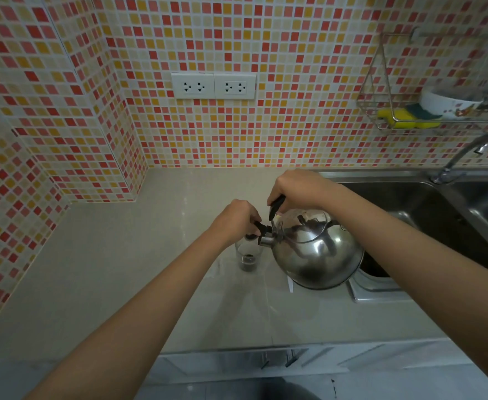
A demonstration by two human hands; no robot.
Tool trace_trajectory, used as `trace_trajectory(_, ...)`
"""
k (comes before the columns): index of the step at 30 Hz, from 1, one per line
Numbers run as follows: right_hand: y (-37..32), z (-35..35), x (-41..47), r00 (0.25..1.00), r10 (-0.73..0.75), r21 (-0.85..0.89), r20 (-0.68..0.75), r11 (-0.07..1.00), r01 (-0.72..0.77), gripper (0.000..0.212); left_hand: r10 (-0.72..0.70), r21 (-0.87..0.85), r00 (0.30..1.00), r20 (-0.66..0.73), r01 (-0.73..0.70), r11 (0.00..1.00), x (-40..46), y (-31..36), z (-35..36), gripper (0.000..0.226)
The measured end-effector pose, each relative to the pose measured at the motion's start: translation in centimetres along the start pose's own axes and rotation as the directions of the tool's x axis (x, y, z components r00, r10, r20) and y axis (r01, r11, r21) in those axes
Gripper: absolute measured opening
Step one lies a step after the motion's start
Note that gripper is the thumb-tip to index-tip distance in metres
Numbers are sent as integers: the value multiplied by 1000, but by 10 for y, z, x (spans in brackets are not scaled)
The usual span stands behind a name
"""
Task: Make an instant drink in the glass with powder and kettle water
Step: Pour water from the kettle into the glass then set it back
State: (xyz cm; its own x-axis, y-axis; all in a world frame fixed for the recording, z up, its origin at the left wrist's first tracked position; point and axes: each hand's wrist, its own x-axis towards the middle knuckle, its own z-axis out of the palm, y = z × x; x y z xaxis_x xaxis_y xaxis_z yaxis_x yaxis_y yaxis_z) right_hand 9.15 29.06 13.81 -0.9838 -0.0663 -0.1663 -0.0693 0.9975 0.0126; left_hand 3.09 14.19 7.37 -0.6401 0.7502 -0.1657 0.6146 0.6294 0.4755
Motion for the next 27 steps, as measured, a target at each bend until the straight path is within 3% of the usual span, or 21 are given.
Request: trace_trajectory(27, -5, -8, 10, 1000, -14, -58, 26, 998, 15, 28, -17, -47, 1000, -3, 17, 999, -1, -1, -3, 37)
